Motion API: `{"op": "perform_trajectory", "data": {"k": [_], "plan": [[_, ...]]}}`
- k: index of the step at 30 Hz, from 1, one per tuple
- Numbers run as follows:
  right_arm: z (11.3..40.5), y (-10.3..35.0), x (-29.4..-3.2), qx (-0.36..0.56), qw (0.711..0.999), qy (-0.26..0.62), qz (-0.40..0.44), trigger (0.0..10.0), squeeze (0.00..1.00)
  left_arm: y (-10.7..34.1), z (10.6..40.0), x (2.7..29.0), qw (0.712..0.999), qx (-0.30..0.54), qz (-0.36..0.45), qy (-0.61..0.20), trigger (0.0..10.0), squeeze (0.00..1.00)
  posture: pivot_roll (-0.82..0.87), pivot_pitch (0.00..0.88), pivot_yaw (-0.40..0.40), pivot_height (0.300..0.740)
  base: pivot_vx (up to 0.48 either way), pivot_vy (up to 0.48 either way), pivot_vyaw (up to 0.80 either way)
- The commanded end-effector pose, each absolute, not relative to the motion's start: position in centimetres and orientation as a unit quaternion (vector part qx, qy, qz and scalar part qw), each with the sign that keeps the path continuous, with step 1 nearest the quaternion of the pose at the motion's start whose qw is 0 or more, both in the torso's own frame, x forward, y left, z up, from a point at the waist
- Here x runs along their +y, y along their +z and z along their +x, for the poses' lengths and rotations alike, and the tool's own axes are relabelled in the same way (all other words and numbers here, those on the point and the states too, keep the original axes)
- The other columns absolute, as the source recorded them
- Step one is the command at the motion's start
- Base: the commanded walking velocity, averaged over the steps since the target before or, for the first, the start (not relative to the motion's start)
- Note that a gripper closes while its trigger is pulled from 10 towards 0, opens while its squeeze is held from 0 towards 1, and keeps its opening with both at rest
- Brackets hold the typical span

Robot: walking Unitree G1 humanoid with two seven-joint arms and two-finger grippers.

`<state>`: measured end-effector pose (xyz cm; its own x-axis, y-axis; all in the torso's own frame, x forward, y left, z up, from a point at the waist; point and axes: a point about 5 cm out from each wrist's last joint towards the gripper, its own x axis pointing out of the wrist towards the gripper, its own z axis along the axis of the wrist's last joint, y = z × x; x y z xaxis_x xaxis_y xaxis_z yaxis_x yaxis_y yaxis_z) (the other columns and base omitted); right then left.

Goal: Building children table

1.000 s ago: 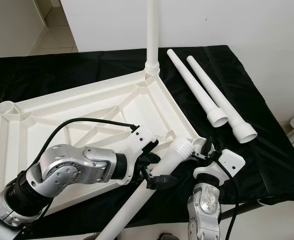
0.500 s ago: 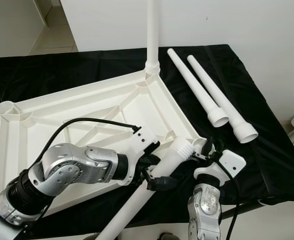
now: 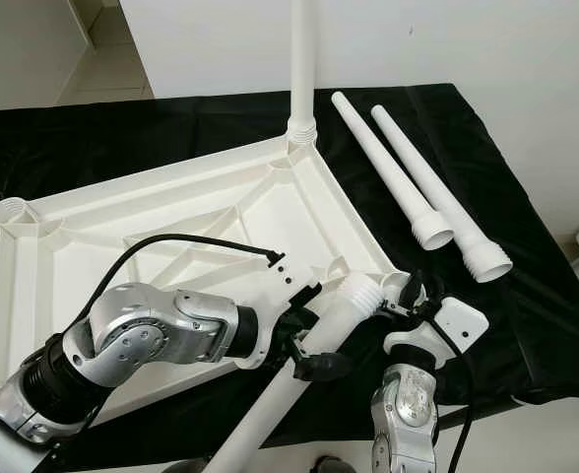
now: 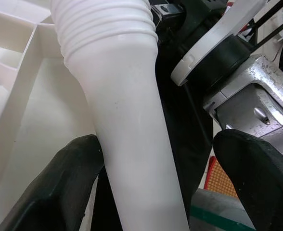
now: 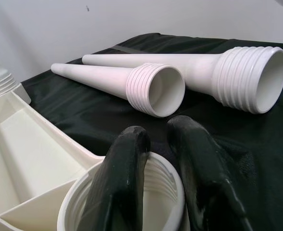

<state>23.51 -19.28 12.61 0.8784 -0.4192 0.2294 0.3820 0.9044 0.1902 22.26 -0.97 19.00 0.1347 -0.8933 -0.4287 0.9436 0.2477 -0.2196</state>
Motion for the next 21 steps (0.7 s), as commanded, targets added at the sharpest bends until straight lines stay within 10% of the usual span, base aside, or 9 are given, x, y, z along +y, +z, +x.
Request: {"op": "perform_trajectory", "data": {"k": [1, 11, 12, 15, 16, 21], "plan": [[22.96, 10.44, -19.24, -0.075, 0.969, -0.222, 0.073, 10.0, 0.0, 18.61, 20.82, -1.48, 0.685, 0.251, 0.057, -0.682, 10.0, 0.0, -0.07, 0.182, 0.1, 0.74, 0.0, 0.0, 0.0], [22.84, 10.47, -19.31, -0.074, 0.969, -0.225, 0.073, 10.0, 0.0, 18.23, 20.62, -1.48, 0.684, 0.263, 0.075, -0.676, 10.0, 0.0, -0.07, 0.186, 0.103, 0.74, 0.0, 0.0, 0.0], [22.83, 10.49, -19.35, -0.075, 0.969, -0.226, 0.073, 10.0, 0.0, 18.22, 20.61, -1.49, 0.684, 0.263, 0.077, -0.675, 8.5, 0.0, -0.07, 0.189, 0.102, 0.74, 0.0, 0.0, 0.0], [22.81, 10.5, -19.4, -0.075, 0.968, -0.227, 0.072, 10.0, 0.0, 18.2, 20.62, -1.51, 0.686, 0.263, 0.082, -0.674, 10.0, 0.0, -0.07, 0.189, 0.102, 0.74, 0.0, 0.0, 0.0], [22.78, 10.53, -19.51, -0.075, 0.968, -0.23, 0.072, 10.0, 0.0, 18.16, 20.62, -1.54, 0.686, 0.262, 0.09, -0.672, 0.0, 0.0, -0.08, 0.19, 0.102, 0.74, 0.0, 0.0, 0.0], [22.74, 10.63, -19.74, -0.077, 0.967, -0.234, 0.071, 10.0, 0.0, 18.05, 20.61, -1.56, 0.686, 0.264, 0.101, -0.671, 0.0, 0.0, -0.08, 0.191, 0.102, 0.74, 0.0, 0.0, 0.0]]}}
